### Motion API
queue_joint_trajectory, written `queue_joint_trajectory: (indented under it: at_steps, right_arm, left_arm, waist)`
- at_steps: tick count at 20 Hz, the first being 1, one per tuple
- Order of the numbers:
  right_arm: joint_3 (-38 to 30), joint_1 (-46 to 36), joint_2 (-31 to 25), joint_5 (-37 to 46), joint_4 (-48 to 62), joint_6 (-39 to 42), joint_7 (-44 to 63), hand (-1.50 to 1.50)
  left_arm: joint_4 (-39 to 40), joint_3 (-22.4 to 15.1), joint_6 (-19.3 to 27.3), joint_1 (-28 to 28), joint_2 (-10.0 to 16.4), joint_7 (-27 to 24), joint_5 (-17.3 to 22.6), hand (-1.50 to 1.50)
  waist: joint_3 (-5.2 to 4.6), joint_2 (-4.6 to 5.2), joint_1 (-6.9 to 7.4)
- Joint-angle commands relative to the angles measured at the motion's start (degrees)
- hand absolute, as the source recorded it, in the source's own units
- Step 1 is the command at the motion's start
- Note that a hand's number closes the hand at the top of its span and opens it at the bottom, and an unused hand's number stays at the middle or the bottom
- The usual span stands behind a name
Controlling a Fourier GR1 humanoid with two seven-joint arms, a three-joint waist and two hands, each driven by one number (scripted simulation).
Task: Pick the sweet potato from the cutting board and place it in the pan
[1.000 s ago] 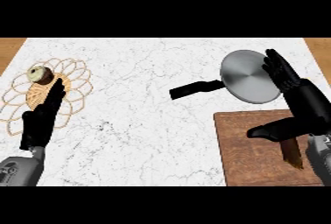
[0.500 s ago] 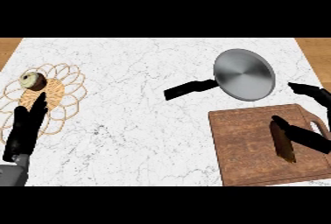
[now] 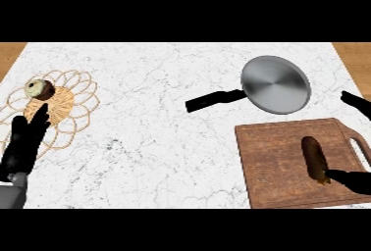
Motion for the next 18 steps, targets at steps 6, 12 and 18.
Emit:
queue_joint_trajectory:
  at_steps: [6, 12, 18]
  right_arm:
    - [11.2, -7.4, -12.2, 13.4, -6.0, 17.5, 28.8, -1.50]
    - [22.5, -18.5, -7.6, 16.6, -4.2, 31.3, 44.8, -1.50]
    - [27.7, -24.7, 0.8, 17.9, 4.3, 40.6, 50.7, -1.50]
  left_arm:
    - [-0.7, -1.3, 0.8, -3.0, -1.0, 2.5, -1.7, 0.00]
    - [-0.9, -1.8, -0.3, -2.5, -1.4, 1.2, -2.1, 0.00]
    - [-1.7, -0.2, -1.3, -3.9, -0.6, 4.8, -1.8, 0.00]
  waist:
    - [-0.23, 0.55, 2.67]
    - [-0.08, 0.70, 4.07]
    - [0.14, 0.36, 1.71]
